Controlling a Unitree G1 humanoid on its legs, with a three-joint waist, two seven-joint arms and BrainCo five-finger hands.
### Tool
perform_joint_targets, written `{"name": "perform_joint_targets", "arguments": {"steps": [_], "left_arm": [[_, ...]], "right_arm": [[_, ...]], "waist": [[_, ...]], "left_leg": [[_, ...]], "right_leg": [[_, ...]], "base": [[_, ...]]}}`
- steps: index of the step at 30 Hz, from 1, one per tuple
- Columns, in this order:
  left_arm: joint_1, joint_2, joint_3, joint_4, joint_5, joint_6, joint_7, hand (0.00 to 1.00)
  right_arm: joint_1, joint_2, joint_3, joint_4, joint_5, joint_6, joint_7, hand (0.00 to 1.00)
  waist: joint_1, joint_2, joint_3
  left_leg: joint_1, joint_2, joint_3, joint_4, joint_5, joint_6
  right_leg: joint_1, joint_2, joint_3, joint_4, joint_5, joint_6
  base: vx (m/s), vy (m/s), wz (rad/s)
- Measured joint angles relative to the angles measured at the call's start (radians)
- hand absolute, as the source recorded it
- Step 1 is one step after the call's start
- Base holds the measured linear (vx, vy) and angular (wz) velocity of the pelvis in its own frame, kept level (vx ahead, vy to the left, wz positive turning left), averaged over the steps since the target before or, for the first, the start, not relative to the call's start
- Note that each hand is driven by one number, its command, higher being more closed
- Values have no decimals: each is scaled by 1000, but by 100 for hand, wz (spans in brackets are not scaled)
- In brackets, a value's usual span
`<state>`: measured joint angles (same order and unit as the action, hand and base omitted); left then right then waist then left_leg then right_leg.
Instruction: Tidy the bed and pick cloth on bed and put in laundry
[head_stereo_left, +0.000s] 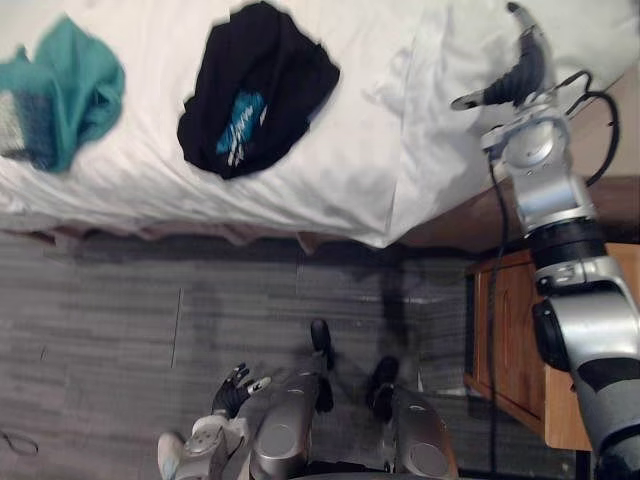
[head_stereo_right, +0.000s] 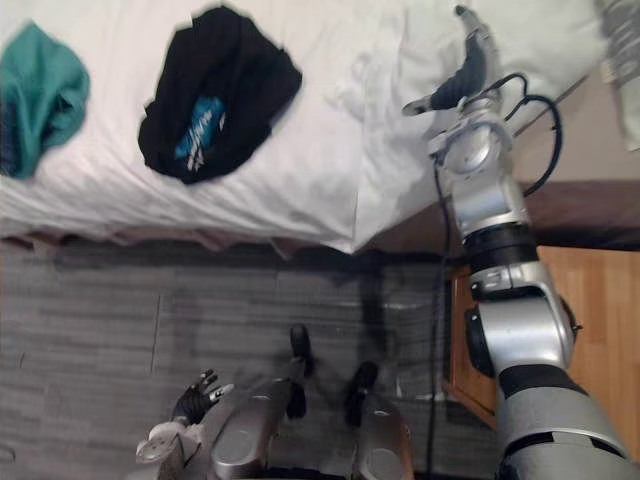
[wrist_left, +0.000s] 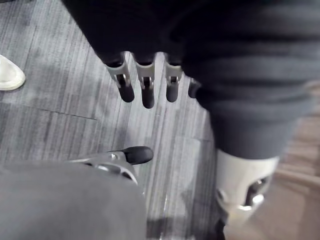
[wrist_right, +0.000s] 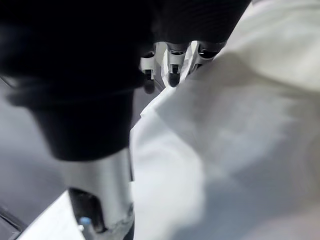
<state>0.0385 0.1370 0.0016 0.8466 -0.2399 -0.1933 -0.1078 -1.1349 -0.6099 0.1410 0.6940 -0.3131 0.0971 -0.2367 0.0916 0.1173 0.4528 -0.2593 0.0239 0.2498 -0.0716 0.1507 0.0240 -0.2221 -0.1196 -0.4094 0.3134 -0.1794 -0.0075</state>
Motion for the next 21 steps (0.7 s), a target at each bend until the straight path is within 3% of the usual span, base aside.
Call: {"name": "perform_joint_targets", "arguments": {"steps": [1,4,6,12,16,18,20,21], "left_arm": [[-17,-1,-34,-8,-10,5,2,0],[-34,1,-75,-21,-48,9,5,0],[-39,2,-108,-40,-83,6,5,0],[-38,2,-159,-102,-140,20,13,0],[-39,3,-156,-107,-141,27,-14,0],[-37,7,-151,-92,-140,28,-27,0],[-27,17,-129,-91,-133,34,-35,0],[-14,30,-115,-87,-118,45,-32,0]], "right_arm": [[-21,-42,28,38,0,11,-18,100],[-84,-115,65,93,-1,40,-61,100],[-148,-173,72,111,-3,67,-108,100],[-199,-204,125,63,0,125,-85,100],[-124,-205,153,34,6,86,-67,100],[-17,-196,122,-19,30,58,-55,100],[151,-152,35,-132,40,25,-34,100],[281,-85,-38,-199,40,-4,-31,100]], "waist": [[6,17,10],[18,50,25],[27,69,33],[29,71,31],[-2,69,31],[-7,63,30],[-15,40,20],[-26,4,2]], "left_leg": [[-26,-3,-18,-10,15,3],[-93,-13,-51,-15,44,1],[-146,-37,-70,-18,64,-10],[-192,-56,-71,-30,85,-37],[-134,-57,-67,-31,81,-36],[-76,-45,-66,-31,81,-36],[-16,-28,-56,-31,81,-37],[21,-21,-39,-31,74,-45]], "right_leg": [[-26,-3,-13,12,-2,-3],[-105,-21,-21,67,-19,-10],[-182,-64,-30,148,-62,-8],[-267,-111,-40,242,-105,-15],[-198,-109,-44,223,-98,-8],[-113,-80,-46,156,-71,-2],[-19,-40,-38,62,-28,3],[30,-22,-20,10,-6,5]], "base": [[30,-55,45],[15,-50,38],[-15,-46,41],[-57,-36,15],[-40,-6,-1],[7,-11,-15],[30,-16,-34],[47,-14,-43]]}}
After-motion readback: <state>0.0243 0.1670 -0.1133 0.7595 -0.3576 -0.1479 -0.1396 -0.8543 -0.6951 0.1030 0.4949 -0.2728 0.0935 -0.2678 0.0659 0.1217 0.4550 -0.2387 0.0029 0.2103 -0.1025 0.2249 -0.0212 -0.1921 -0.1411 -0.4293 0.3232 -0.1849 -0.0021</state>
